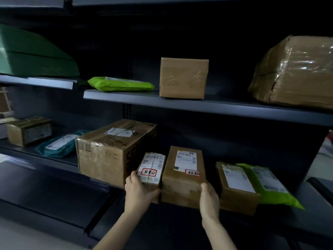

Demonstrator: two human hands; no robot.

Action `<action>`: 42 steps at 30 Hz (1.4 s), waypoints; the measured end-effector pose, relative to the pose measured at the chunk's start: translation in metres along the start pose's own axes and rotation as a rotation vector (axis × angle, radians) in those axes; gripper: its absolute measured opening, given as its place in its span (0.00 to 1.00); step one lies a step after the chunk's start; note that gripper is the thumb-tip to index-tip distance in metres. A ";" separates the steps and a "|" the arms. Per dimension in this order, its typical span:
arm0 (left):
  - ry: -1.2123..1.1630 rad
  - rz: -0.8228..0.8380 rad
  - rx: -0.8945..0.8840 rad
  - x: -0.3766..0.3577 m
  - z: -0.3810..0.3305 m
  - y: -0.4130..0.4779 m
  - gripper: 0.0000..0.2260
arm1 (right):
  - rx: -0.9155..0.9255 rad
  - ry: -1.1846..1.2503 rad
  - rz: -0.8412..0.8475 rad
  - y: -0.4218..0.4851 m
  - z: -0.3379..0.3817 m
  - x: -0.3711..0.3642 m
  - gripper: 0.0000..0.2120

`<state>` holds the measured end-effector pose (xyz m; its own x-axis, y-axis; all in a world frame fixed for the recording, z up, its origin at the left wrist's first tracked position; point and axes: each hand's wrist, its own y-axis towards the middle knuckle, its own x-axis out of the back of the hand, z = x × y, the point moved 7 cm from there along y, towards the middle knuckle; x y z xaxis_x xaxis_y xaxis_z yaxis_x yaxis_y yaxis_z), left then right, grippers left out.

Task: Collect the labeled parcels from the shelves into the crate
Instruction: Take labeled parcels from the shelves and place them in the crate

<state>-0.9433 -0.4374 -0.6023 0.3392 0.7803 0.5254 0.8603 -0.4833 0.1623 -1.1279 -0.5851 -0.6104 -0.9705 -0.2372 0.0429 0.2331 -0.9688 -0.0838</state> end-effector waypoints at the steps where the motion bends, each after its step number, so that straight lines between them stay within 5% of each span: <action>1: -0.012 0.008 -0.001 -0.001 0.001 0.001 0.50 | 0.007 -0.016 0.018 0.001 0.000 0.000 0.12; 5: -0.151 0.110 -0.024 -0.001 0.005 0.006 0.47 | 0.054 -0.054 0.066 0.003 0.003 0.005 0.10; 10: -0.363 0.147 0.036 0.013 0.012 0.013 0.21 | 0.027 -0.006 0.161 0.005 0.000 0.005 0.11; 12: -0.379 0.137 0.060 0.017 0.020 0.014 0.17 | 0.022 0.003 0.231 0.004 -0.001 0.004 0.14; 19: -0.506 0.263 0.123 0.011 0.028 0.003 0.23 | 0.036 -0.016 0.378 -0.008 -0.009 0.006 0.27; 29: -0.627 0.349 0.276 0.040 0.005 -0.031 0.16 | -0.084 0.085 0.398 -0.039 0.024 0.032 0.25; 35: -0.638 0.414 0.369 0.106 -0.045 -0.068 0.23 | -0.141 0.036 0.408 -0.089 0.090 0.053 0.28; 42: -0.629 0.307 0.453 0.227 -0.090 -0.104 0.22 | -0.194 0.027 0.506 -0.162 0.184 0.032 0.29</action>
<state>-0.9905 -0.2461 -0.4246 0.6176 0.7808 -0.0950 0.7189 -0.6093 -0.3345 -1.1850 -0.4488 -0.4124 -0.7417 -0.6664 -0.0761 0.6587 -0.7024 -0.2697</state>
